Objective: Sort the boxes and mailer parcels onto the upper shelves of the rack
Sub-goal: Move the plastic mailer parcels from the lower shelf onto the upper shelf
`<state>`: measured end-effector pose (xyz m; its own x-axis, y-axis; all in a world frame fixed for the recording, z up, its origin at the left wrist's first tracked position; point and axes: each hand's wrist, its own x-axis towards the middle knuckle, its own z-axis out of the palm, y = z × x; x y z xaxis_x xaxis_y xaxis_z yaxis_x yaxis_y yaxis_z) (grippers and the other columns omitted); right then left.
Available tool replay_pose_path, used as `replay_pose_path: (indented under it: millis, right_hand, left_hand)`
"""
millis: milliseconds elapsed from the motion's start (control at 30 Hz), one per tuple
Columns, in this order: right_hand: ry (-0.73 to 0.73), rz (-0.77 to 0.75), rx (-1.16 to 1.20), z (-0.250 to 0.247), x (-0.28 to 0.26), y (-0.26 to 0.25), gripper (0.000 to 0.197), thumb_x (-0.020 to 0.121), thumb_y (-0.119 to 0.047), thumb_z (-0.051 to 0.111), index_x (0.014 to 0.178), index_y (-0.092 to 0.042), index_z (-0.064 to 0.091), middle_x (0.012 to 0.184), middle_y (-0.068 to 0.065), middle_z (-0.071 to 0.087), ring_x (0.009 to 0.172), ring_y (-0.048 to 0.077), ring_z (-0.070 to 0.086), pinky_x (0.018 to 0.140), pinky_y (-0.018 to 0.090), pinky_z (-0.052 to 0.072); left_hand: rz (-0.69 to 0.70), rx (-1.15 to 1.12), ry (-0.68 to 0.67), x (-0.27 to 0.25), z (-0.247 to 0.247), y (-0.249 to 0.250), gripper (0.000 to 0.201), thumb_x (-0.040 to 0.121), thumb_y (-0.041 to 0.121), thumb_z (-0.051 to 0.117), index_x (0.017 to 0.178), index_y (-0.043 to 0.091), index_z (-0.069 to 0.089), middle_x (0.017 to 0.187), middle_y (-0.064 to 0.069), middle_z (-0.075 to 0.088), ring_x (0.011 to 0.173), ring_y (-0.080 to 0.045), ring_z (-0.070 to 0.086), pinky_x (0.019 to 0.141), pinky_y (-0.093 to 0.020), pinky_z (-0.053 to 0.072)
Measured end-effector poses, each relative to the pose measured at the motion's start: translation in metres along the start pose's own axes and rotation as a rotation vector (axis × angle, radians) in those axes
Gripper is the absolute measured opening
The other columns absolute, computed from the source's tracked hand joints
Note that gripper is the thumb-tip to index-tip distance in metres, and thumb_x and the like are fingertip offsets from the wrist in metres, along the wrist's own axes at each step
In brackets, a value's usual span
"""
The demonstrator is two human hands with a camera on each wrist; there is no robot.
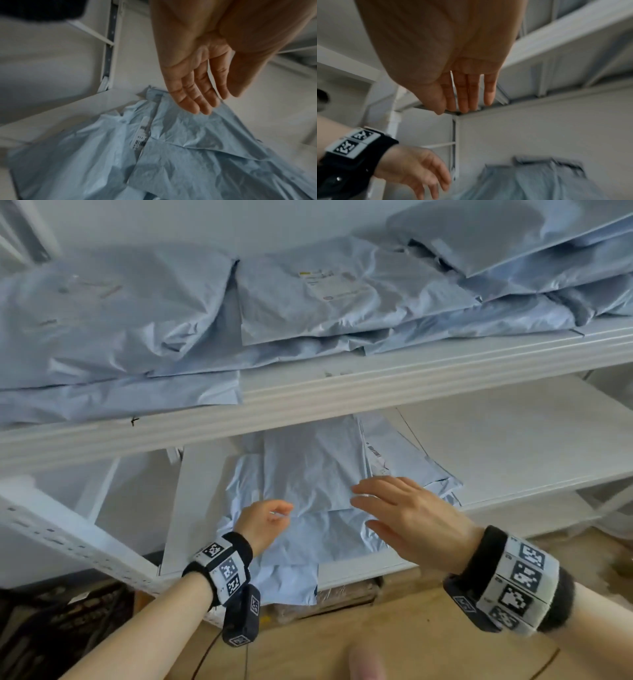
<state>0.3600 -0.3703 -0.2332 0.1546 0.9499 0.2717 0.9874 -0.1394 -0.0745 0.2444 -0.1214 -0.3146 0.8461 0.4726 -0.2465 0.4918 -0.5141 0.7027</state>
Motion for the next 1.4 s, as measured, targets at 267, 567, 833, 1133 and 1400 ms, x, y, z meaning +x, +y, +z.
replay_pose_path:
  millis: [267, 567, 833, 1133, 1400]
  right_hand:
    - [-0.185, 0.425, 0.334, 0.105, -0.006, 0.08, 0.034, 0.096, -0.017, 0.054, 0.13, -0.016, 0.057, 0.132, -0.003, 0.055, 0.119, 0.017, 0.054, 0.097, 0.025, 0.043]
    - [-0.201, 0.798, 0.624, 0.157, 0.029, 0.143, 0.033, 0.092, -0.014, 0.055, 0.123, -0.011, 0.062, 0.115, 0.005, 0.066, 0.092, 0.016, 0.059, 0.08, 0.018, 0.042]
    - [-0.209, 0.936, 0.791, 0.165, 0.063, 0.17, 0.018, 0.088, -0.018, 0.056, 0.101, -0.008, 0.065, 0.091, 0.008, 0.066, 0.068, 0.021, 0.06, 0.059, 0.024, 0.047]
    - [-0.221, 0.963, 1.032, 0.149, 0.062, 0.191, 0.02, 0.085, -0.003, 0.06, 0.1, 0.01, 0.064, 0.094, 0.025, 0.065, 0.084, 0.03, 0.061, 0.079, 0.043, 0.054]
    - [-0.615, 0.766, 0.998, 0.13, 0.014, 0.199, 0.025, 0.088, -0.006, 0.065, 0.114, -0.008, 0.065, 0.104, 0.008, 0.07, 0.086, 0.019, 0.068, 0.071, 0.023, 0.056]
  left_hand:
    - [-0.359, -0.044, 0.1, 0.066, 0.026, -0.032, 0.055, 0.088, 0.024, 0.065, 0.139, 0.01, 0.047, 0.14, -0.012, 0.05, 0.127, -0.027, 0.049, 0.106, -0.035, 0.039]
    - [-0.578, -0.056, 0.159, 0.114, 0.051, -0.053, 0.065, 0.087, 0.029, 0.065, 0.142, 0.007, 0.037, 0.142, -0.014, 0.045, 0.126, -0.033, 0.047, 0.098, -0.037, 0.039]
    - [-0.497, -0.154, 0.195, 0.13, 0.044, -0.054, 0.017, 0.085, 0.015, 0.069, 0.099, 0.004, 0.067, 0.098, -0.018, 0.069, 0.093, -0.035, 0.065, 0.085, -0.044, 0.054]
    - [-0.483, -0.774, 0.121, 0.108, 0.036, -0.031, 0.018, 0.087, -0.004, 0.044, 0.083, 0.003, 0.059, 0.075, -0.011, 0.056, 0.071, -0.023, 0.055, 0.07, -0.031, 0.043]
    - [-0.531, -0.79, 0.029, 0.096, 0.05, -0.033, 0.031, 0.088, 0.01, 0.064, 0.119, 0.011, 0.062, 0.1, -0.01, 0.069, 0.085, -0.024, 0.066, 0.073, -0.036, 0.053]
